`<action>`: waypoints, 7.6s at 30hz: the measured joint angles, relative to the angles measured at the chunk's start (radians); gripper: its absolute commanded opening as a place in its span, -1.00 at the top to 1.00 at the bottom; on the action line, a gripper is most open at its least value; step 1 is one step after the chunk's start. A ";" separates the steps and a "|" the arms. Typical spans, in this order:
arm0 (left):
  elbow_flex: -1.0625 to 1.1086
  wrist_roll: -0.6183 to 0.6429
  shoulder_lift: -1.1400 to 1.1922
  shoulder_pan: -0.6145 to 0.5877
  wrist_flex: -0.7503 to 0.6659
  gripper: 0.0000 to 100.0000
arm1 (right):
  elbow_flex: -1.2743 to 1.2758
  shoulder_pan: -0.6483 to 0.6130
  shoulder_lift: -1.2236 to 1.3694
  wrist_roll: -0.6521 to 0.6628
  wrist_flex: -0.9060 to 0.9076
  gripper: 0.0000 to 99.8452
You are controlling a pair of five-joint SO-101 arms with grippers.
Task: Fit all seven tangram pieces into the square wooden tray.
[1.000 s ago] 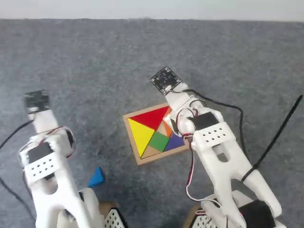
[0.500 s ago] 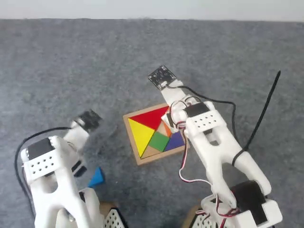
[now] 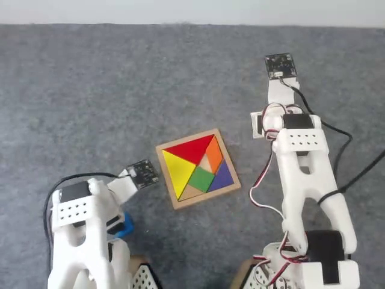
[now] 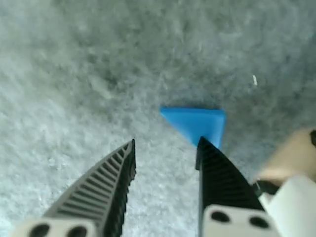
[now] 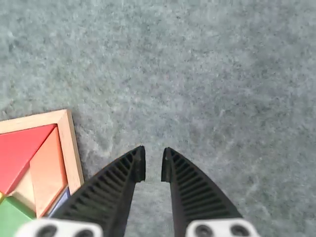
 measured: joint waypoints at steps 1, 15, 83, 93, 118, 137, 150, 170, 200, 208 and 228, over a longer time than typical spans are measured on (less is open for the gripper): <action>0.000 0.017 0.000 0.011 -0.006 0.53 | 0.000 -0.003 0.000 -0.002 0.000 0.88; 0.032 0.186 0.014 0.126 -0.057 0.51 | 0.000 -0.002 0.000 -0.002 0.000 0.88; -0.167 1.135 0.313 -0.195 -0.218 0.57 | 0.000 -0.043 0.114 0.026 -0.058 0.87; -0.304 1.146 0.568 -0.150 -0.201 0.66 | 0.000 -0.054 0.114 0.040 -0.061 0.87; -0.304 1.148 0.565 -0.107 -0.201 0.84 | 0.000 -0.054 0.114 0.041 -0.061 0.87; -0.221 1.138 0.164 -0.054 -0.146 0.83 | 0.000 -0.055 0.103 0.041 -0.061 0.87; -0.241 1.160 0.160 -0.098 -0.117 0.58 | 0.000 -0.054 0.103 0.041 -0.061 0.87; -0.376 1.106 0.646 -0.124 -0.180 0.70 | 0.000 -0.054 0.103 0.041 -0.061 0.87; -0.209 0.620 0.143 -0.172 0.020 0.50 | 0.000 -0.054 0.103 0.041 -0.061 0.87; -0.178 0.491 0.321 -0.186 -0.068 0.57 | 0.000 -0.055 0.103 0.041 -0.061 0.87; -0.178 0.422 0.399 -0.186 -0.114 0.66 | 0.000 -0.054 0.103 0.041 -0.061 0.87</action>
